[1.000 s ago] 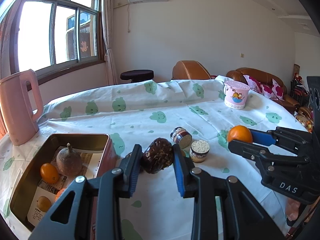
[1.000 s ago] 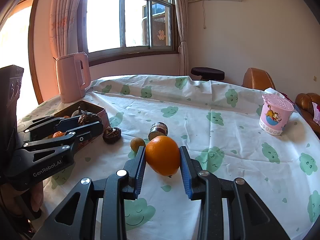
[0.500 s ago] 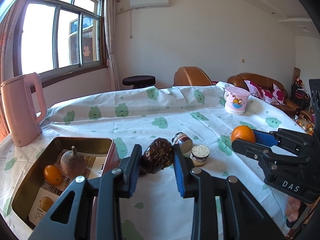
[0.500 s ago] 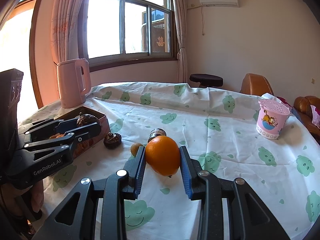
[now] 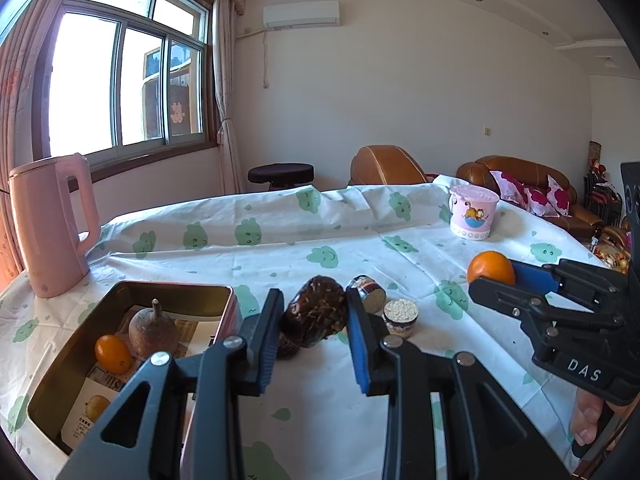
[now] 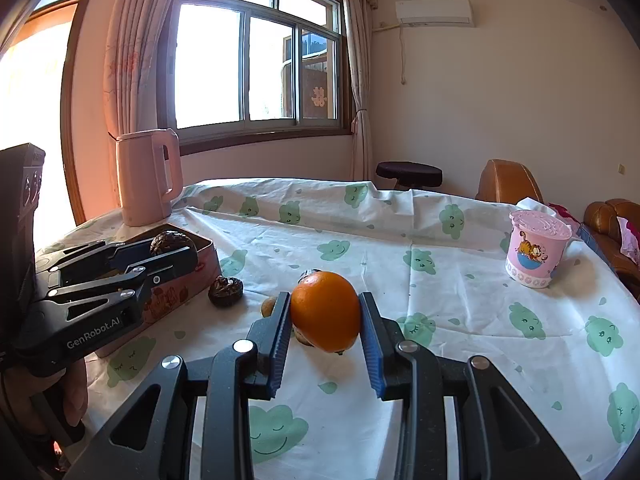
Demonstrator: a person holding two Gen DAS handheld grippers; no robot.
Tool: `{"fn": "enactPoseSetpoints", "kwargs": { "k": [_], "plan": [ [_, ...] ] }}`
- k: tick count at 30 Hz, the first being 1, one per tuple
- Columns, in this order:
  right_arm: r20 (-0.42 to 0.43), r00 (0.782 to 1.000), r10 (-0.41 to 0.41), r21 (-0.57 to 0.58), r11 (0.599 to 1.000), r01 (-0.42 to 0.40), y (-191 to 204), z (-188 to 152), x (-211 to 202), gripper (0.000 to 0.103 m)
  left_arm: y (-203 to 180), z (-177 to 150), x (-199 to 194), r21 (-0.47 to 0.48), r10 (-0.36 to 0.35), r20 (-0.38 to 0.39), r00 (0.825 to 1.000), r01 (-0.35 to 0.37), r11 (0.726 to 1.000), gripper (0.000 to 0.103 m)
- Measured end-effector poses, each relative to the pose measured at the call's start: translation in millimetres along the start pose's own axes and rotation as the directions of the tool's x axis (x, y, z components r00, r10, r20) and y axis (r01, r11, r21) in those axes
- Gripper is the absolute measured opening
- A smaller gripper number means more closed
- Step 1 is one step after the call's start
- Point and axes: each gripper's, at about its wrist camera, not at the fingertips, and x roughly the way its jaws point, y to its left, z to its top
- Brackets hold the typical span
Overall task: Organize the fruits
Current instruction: 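Carry the orange and the dark brown fruit over the pink tin with both grippers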
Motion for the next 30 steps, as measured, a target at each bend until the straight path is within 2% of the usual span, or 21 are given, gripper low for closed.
{"fn": "enactPoseSetpoints", "kwargs": {
  "k": [30],
  "plan": [
    [0.073,0.997,-0.021,0.000,1.000,0.021,-1,-3,-13,0.035,2,-1,-16,-0.008,0.020,0.090,0.996,-0.020,1.000,0.033]
  ]
}}
